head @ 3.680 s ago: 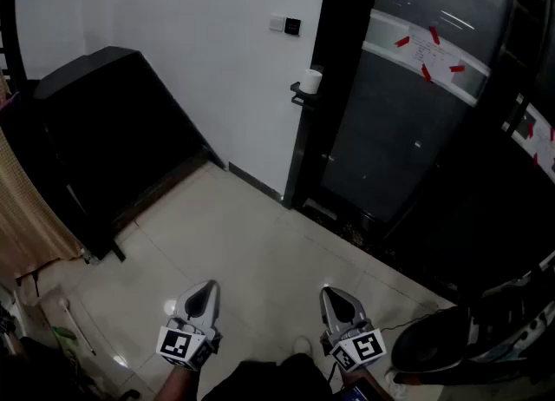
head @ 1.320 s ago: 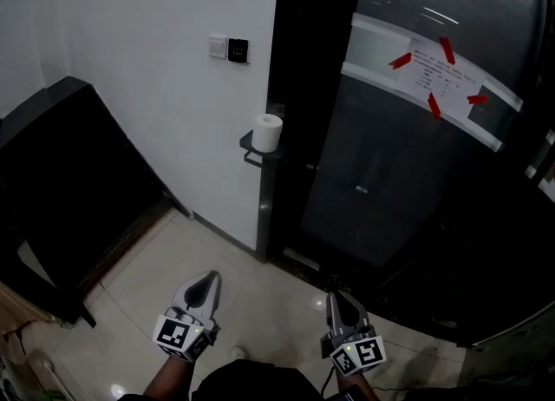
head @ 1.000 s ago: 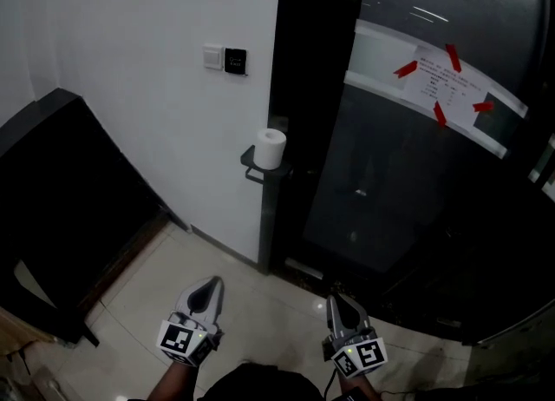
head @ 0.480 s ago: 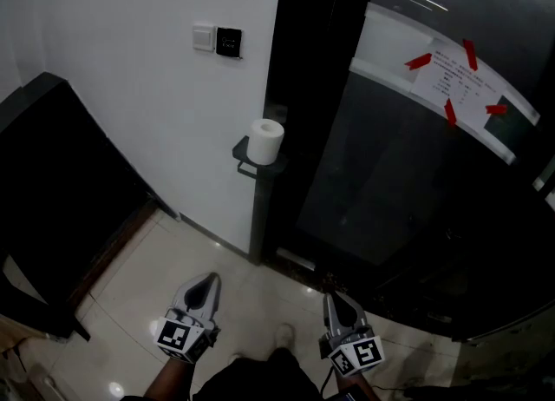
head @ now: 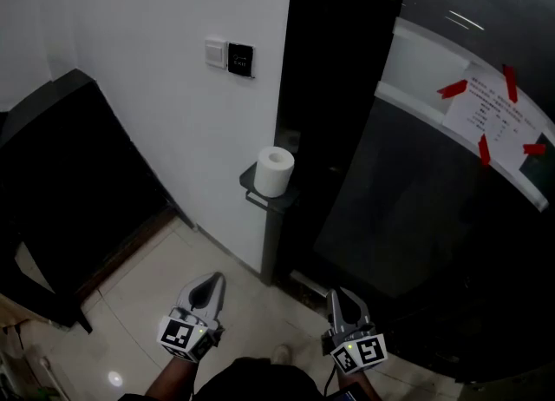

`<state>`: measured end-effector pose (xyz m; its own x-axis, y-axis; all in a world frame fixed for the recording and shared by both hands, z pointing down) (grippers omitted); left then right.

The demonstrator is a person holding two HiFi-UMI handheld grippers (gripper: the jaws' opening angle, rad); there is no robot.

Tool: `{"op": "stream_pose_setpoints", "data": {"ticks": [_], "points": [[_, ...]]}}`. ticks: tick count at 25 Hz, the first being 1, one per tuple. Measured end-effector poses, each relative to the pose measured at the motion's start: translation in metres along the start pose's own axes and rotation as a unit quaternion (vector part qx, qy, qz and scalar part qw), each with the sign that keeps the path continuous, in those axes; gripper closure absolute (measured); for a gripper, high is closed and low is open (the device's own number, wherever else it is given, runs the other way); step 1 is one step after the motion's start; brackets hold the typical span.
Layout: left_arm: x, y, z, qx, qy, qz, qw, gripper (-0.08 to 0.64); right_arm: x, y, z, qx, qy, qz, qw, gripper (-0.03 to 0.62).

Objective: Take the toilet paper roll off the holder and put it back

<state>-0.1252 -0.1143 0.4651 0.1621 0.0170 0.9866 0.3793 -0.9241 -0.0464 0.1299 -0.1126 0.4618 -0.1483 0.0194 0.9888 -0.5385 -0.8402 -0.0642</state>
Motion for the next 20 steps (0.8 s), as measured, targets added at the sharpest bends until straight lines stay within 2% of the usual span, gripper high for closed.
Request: {"op": "stream_pose_setpoints", "data": {"ticks": [10,17,20], "points": [[-0.017,0.086,0.035,-0.004,0.017,0.013,0.9998,0.558,-0.004,0.029,0.073,-0.026,0.014,-0.001,1.0,0.578],[-0.021,0.116,0.048,-0.015,0.029,0.024,0.9992,0.558,-0.015,0.033,0.114,-0.036,0.005,0.002,0.999,0.578],[-0.025,0.119,0.051,-0.013,0.036,0.02,0.9991,0.558,-0.018,0.038,0.119,-0.037,0.008,0.009,0.999,0.578]]}}
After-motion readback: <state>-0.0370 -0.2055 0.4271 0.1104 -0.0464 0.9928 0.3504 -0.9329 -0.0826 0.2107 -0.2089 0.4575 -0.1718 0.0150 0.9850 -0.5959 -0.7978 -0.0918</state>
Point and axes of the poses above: the fingertips, and each gripper's own axes: y forward along the fingers, z to its right, x out of its underside, the point moved 1 cm from there along -y, backward along the fingers, and after that the axes turned 1 degree about -z, right-handed, at the moved point
